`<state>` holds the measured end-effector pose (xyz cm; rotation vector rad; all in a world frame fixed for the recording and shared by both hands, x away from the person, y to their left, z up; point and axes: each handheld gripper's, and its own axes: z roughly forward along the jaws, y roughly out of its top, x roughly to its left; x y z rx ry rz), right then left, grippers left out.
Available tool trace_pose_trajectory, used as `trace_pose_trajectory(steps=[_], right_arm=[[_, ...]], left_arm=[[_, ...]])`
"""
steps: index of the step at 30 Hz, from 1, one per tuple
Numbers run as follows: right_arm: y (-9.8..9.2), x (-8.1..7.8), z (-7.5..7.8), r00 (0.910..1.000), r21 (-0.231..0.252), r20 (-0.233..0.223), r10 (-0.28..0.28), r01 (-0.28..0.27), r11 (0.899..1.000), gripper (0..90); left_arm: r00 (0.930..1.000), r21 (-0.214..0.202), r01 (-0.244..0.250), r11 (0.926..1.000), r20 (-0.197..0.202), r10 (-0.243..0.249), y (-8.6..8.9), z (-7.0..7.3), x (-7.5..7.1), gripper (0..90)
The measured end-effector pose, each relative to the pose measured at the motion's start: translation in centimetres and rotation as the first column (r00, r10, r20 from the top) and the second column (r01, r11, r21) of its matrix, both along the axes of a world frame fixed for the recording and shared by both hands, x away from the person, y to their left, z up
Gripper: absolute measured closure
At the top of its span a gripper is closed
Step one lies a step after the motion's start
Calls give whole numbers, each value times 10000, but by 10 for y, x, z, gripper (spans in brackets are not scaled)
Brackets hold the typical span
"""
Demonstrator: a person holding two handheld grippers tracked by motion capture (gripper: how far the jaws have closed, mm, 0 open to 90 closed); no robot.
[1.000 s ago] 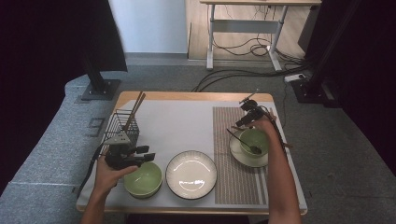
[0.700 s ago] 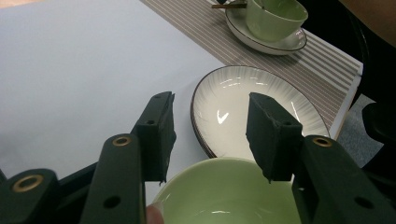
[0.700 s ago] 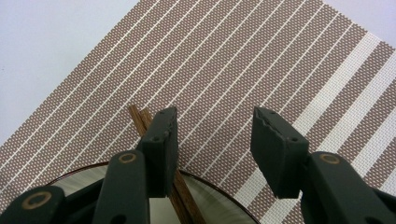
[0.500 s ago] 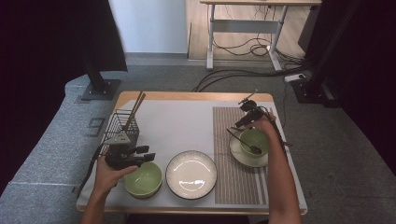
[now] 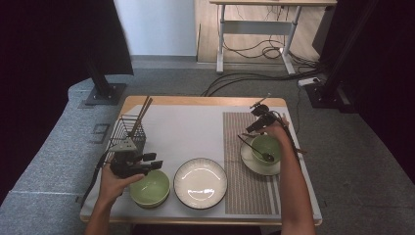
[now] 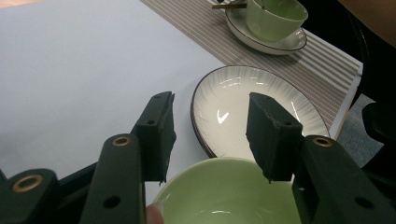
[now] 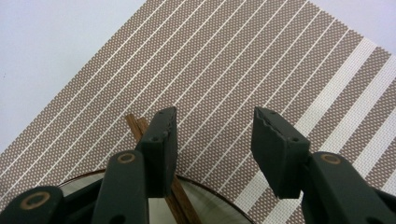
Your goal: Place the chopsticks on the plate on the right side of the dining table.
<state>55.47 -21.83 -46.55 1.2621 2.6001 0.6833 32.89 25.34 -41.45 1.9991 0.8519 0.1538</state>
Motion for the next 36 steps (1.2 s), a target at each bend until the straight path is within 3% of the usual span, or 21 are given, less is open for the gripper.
trace_pose_trajectory(steps=[13, 36], right_arm=[[7, 6, -2, 9999, -224, -122, -68, 65, 9997, 503], [14, 2, -1, 9984, -304, -271, 501, -509, 9982, 503]], left_arm=[[10000, -32, -31, 10000, -5, 30, 2, 0, 0, 517], [10000, -24, 8, 10000, -32, -8, 1, 0, 0, 517]])
